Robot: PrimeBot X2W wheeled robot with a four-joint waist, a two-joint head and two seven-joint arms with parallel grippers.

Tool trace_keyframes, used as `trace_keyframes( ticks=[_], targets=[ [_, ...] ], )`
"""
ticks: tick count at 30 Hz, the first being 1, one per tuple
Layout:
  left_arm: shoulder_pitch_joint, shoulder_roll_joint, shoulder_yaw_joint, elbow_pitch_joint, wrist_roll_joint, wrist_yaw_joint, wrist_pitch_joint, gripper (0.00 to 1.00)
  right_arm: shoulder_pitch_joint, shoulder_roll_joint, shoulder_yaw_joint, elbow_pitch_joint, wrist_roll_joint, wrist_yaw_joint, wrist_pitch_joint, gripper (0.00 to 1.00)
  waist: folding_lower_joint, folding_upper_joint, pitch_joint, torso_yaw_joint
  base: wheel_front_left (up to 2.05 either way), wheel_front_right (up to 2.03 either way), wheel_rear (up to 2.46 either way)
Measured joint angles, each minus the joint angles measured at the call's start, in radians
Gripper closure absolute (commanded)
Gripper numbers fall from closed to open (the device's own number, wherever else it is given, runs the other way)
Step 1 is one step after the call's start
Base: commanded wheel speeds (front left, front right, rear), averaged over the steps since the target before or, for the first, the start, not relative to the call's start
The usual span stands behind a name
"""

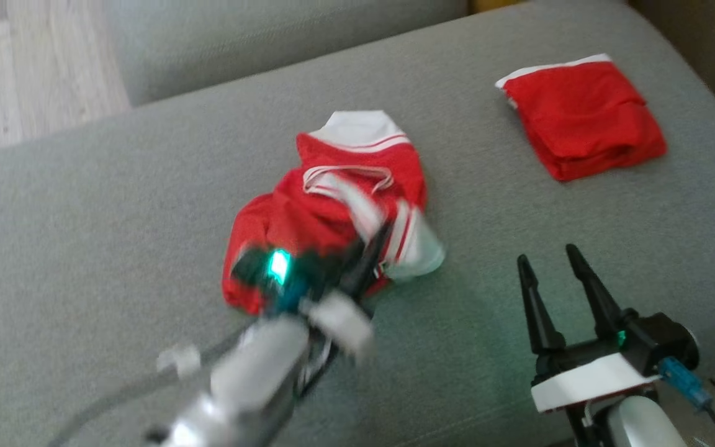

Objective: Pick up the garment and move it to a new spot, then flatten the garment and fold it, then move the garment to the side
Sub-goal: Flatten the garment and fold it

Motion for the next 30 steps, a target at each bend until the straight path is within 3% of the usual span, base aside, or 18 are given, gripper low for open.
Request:
trace_keyframes(
  ticks=[5,10,17,22,28,29,30],
  targets=[
    [-0.258,-0.002,-0.025,-0.018,-0.046,-0.040,0.025,1.00,0.001,0.005,0.013,0.003,0.002,0.000,0.000,0.00,0.0000,0.0000,-0.046,-0.029,0.00,0.00,0.00],
    [-0.561,-0.018,0.029,0.028,-0.065,-0.074,0.031,1.00,0.005,0.010,0.014,0.002,0.001,0.000,0.000,0.00,0.0000,0.0000,-0.085,-0.054,0.00,0.00,0.00],
    [-0.803,0.038,0.124,0.106,-0.086,-0.094,0.024,1.00,0.050,0.013,-0.032,-0.009,-0.016,0.000,0.000,0.00,-0.0001,0.0000,-0.113,-0.033,0.00,0.00,0.00],
    [-0.661,0.127,0.110,0.139,-0.110,-0.106,0.063,1.00,0.066,0.019,-0.061,-0.026,-0.025,0.000,0.000,0.00,0.0000,0.0000,-0.113,0.027,0.00,0.00,0.00],
    [-0.133,0.225,0.077,0.157,-0.217,-0.105,0.105,1.00,0.065,0.030,-0.077,-0.046,-0.032,0.000,0.000,0.00,0.0001,0.0000,-0.077,0.099,0.00,0.00,0.00],
    [-0.060,0.233,0.077,0.161,-0.228,-0.092,0.101,0.77,0.064,0.032,-0.079,-0.047,-0.032,0.000,0.000,0.00,0.0002,0.0000,-0.068,0.104,0.00,0.00,0.00],
    [0.004,0.239,0.075,0.164,-0.235,-0.070,0.089,0.18,0.064,0.033,-0.081,-0.049,-0.033,0.000,0.000,0.00,0.0003,0.0000,-0.060,0.110,0.00,0.00,0.00]
  ],
)
